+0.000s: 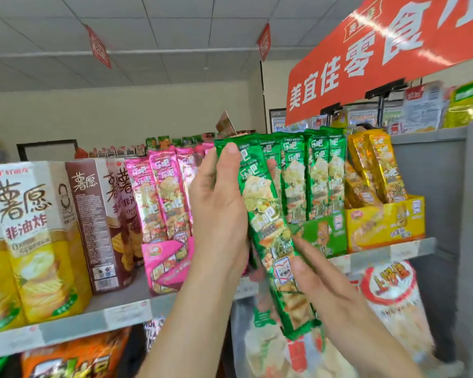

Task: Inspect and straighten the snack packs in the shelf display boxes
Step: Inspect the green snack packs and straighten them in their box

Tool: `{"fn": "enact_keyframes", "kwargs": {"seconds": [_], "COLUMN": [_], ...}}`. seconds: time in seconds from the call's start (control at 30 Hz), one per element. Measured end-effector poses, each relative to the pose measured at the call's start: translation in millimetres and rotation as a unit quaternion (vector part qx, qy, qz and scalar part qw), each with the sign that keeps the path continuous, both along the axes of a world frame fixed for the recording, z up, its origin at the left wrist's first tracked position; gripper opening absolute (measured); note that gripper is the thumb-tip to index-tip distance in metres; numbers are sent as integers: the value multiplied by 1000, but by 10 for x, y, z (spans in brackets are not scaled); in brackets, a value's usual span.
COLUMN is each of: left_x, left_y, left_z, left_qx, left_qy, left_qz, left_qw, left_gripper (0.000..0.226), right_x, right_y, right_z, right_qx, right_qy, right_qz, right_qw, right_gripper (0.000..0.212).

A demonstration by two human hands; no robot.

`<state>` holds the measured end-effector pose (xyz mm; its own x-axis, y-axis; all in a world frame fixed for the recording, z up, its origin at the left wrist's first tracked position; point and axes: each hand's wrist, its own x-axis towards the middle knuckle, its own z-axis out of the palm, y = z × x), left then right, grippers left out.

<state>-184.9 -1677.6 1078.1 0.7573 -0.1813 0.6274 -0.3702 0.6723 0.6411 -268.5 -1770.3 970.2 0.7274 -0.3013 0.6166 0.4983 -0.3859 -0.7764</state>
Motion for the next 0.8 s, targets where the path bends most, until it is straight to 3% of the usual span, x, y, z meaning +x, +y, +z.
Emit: {"fn": "enact_keyframes", "kwargs": {"seconds": [0.03,0.07,0.1,0.2,0.33,0.43,0.57,0.63,0.8], "left_x": [-8,-16,-22,-102,-226,-347,-481,-566,-702], "left_y": [-6,0,-1,8,8,33,9,10,43], "left_z": [-58,-118,-178,-360,-628,-776,-911,-991,-1167], "left_qx": [1,0,-4,-27,12,13,-16,-7,-3], "left_qy": [41,68,86,97,26,33,79,99,101], "left_qz": [-2,-17,-44,-105,-24,29,45,33,25], "left_qw": [999,998,995,989,999,999,996,995,995], "left_gripper": [76,81,74,42,19,43,28,40,65], "right_x": [-98,-224,-276,-389,-513,-589,-618,-625,-725], "right_y": [59,113,133,192,266,198,210,249,350], "right_z": [4,-37,-121,-138,-209,-389,-533,-573,-584], "right_qx": [27,27,43,80,111,91,63,14,-3], "right_qy": [35,58,56,20,27,7,7,-26,-41], "right_qz": [-45,-31,-35,-3,-19,-32,-33,-77,-140], "right_qw": [998,997,997,997,993,995,997,997,989], "right_gripper": [70,79,13,20,29,15,43,35,30]}}
